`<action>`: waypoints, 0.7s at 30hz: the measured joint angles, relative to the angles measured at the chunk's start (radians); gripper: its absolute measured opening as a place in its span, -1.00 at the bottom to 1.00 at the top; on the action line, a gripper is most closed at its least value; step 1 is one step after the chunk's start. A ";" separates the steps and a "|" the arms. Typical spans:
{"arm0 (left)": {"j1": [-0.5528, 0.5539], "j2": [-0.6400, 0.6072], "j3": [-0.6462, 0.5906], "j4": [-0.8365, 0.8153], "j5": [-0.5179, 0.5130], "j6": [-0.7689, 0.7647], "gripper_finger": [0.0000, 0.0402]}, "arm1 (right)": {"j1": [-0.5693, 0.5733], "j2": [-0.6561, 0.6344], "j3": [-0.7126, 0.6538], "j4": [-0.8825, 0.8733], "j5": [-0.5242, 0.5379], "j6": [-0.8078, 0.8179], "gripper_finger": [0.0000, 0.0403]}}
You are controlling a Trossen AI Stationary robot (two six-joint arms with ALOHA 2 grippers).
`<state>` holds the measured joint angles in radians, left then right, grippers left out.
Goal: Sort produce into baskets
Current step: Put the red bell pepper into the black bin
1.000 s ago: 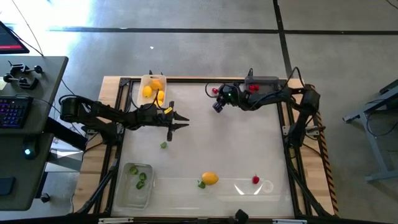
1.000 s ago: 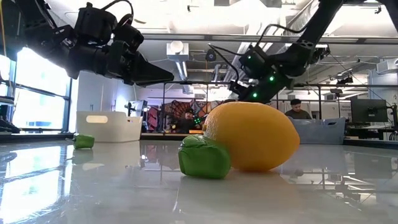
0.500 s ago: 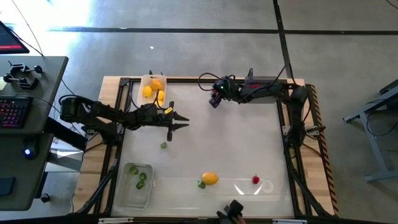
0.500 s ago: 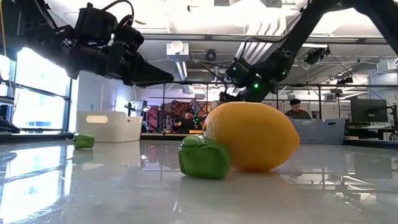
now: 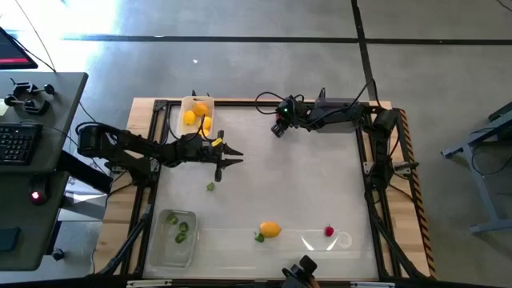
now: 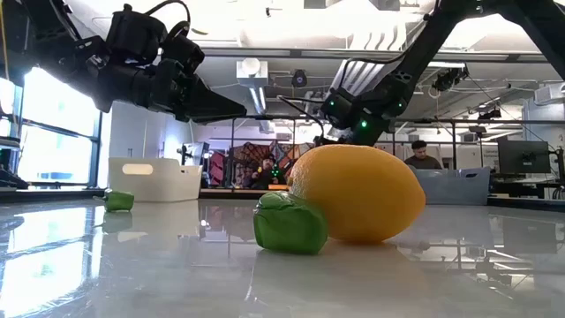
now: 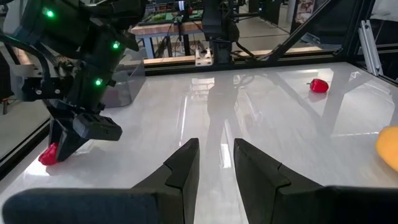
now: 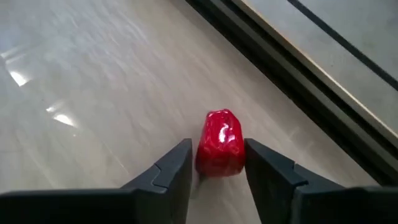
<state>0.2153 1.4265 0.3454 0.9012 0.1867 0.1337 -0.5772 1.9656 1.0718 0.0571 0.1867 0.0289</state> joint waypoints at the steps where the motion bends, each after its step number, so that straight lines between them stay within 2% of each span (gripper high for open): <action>1: 0.000 0.000 0.000 0.000 0.000 0.000 -0.57 | -0.001 0.000 0.000 -0.006 0.000 0.009 -0.31; 6: 0.000 0.000 0.000 0.000 0.000 0.000 -0.57 | -0.006 0.000 0.000 -0.034 0.000 0.024 -0.18; 9: 0.000 0.000 0.000 0.000 0.000 0.000 -0.57 | -0.005 0.000 0.000 -0.035 0.000 0.016 -0.18; 12: 0.000 0.000 0.000 0.000 0.000 0.000 -0.57 | -0.002 0.000 0.000 -0.035 0.000 0.011 -0.31; 18: 0.000 0.000 0.000 -0.008 0.000 0.000 -0.57 | 0.004 -0.026 0.000 -0.045 0.007 0.008 -0.72; 21: 0.000 0.000 0.000 -0.008 0.000 0.000 -0.57 | 0.018 -0.066 0.000 -0.069 0.011 0.008 -0.81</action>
<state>0.2153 1.4269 0.3454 0.8933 0.1871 0.1337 -0.5596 1.9000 1.0718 -0.0116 0.1980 0.0364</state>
